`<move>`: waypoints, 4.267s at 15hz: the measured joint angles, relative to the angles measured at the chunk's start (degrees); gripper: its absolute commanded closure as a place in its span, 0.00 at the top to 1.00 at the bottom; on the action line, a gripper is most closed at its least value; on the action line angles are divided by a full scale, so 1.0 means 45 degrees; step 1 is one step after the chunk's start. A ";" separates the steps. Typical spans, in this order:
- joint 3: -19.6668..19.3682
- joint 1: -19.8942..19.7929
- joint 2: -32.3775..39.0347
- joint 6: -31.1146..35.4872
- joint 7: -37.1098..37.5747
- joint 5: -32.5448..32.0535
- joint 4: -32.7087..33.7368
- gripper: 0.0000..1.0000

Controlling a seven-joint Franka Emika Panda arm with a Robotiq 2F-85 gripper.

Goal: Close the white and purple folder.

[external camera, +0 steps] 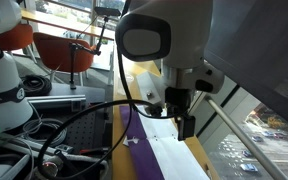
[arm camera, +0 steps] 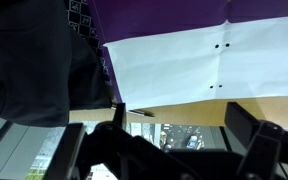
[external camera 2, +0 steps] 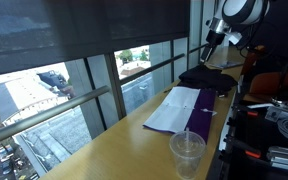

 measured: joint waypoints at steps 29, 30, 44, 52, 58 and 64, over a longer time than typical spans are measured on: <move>0.4986 -0.6287 0.9601 -0.3240 -0.5180 0.2433 0.9380 1.00; 0.4986 -0.6327 0.9733 -0.3469 -0.5180 0.2432 0.9603 1.00; 0.5010 -0.6360 1.0684 -0.4640 -0.5180 0.2432 1.0762 0.51; 0.5327 -0.5998 1.0672 -0.4664 -0.5157 0.2432 1.0975 0.00; 0.5522 -0.5003 1.0528 -0.5379 -0.4660 0.2424 1.1832 0.00; 0.4764 -0.4277 0.9607 -0.6075 -0.3675 0.1066 1.1947 0.00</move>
